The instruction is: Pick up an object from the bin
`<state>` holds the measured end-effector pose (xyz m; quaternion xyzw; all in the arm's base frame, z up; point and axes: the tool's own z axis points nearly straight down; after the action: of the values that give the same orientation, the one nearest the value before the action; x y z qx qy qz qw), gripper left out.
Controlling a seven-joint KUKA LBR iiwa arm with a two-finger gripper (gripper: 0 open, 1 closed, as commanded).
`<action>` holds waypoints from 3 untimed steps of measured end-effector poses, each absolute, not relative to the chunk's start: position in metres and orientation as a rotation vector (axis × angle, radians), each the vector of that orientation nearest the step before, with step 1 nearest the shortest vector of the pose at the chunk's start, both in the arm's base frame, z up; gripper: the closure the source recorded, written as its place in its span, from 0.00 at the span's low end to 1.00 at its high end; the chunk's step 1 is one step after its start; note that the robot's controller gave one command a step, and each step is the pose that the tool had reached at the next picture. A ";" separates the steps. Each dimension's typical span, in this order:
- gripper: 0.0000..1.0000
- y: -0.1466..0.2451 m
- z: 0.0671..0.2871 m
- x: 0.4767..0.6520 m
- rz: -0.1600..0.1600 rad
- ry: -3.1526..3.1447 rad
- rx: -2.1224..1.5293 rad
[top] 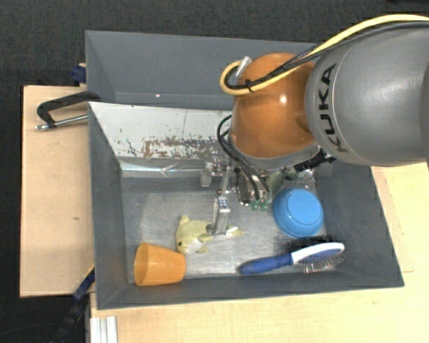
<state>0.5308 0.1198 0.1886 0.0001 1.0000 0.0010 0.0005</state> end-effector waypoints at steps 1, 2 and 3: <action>0.00 0.085 0.066 0.508 -0.001 3.150 0.069; 1.00 0.087 0.071 0.510 0.004 3.141 0.066; 1.00 0.105 0.199 0.547 0.002 3.075 -0.577</action>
Offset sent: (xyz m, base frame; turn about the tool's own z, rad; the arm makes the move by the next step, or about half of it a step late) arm -0.0208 -0.0343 -0.1186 0.0422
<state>0.5469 0.1047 0.1988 -0.1845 0.9828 0.0006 0.0064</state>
